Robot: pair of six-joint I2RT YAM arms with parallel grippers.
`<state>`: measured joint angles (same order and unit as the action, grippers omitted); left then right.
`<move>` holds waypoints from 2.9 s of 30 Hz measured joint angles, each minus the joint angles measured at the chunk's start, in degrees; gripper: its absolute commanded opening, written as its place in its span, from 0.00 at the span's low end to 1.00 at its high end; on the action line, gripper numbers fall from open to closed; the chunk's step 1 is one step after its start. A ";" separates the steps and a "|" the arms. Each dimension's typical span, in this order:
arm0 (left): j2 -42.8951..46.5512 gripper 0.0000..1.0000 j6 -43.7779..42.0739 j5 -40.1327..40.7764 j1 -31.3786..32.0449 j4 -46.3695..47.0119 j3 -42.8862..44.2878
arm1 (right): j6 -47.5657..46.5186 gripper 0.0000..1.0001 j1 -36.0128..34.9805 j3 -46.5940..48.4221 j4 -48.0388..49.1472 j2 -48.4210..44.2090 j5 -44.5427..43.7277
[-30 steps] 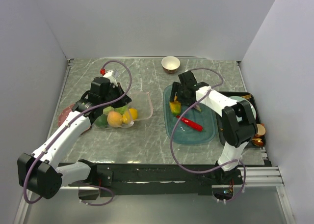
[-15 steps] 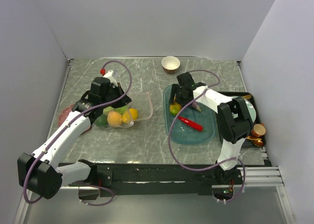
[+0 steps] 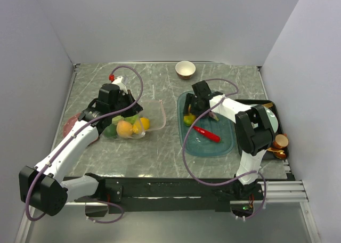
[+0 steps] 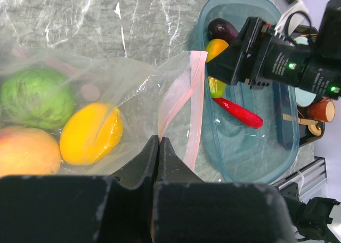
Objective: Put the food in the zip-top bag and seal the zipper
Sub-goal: Pick up the fake fruit from the bin, then place the fake fruit in the zipper food storage bag.
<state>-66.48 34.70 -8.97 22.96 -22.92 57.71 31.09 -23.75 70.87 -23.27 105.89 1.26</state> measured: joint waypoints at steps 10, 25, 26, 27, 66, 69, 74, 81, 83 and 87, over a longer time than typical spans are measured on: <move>-0.15 0.01 0.00 -0.07 0.00 0.02 0.00 | 1.05 0.52 0.00 -1.01 0.09 0.00 0.90; -0.70 0.01 -0.02 -0.17 0.00 0.04 0.00 | 1.53 0.38 -0.26 -4.96 -0.28 -8.02 0.96; -0.72 0.01 -0.04 -0.17 0.00 0.04 0.00 | 1.68 0.38 -0.33 -5.35 -0.33 -9.40 1.14; -0.74 0.01 -0.04 -0.20 0.00 0.02 0.00 | 1.92 0.38 -0.44 -5.57 -0.35 -10.64 1.20; -0.96 0.01 -0.15 -0.22 0.00 1.14 -0.52 | 3.82 0.34 -19.85 0.24 3.58 -17.44 13.22; -0.96 0.01 -0.17 -0.24 0.00 1.11 -0.52 | 4.28 0.34 -20.15 0.31 3.56 -16.09 13.27; -0.96 0.01 -0.42 -0.24 0.00 1.09 -0.52 | 5.33 0.35 -20.24 1.73 3.98 -13.62 13.35; -0.96 0.01 -0.98 -0.22 0.00 1.03 -0.52 | 5.44 0.44 -20.26 8.39 3.50 -7.61 13.33; -0.96 0.01 -1.05 -0.24 0.00 1.03 -0.52 | 5.42 0.46 -20.26 9.35 3.28 -6.73 13.25; -0.96 0.01 -1.05 -0.22 0.00 1.03 -0.52 | 5.25 0.50 -20.28 11.65 2.03 -4.92 13.16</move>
<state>-67.44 33.65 -9.19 22.96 -21.89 57.19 36.34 -44.03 82.52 -21.23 100.97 14.41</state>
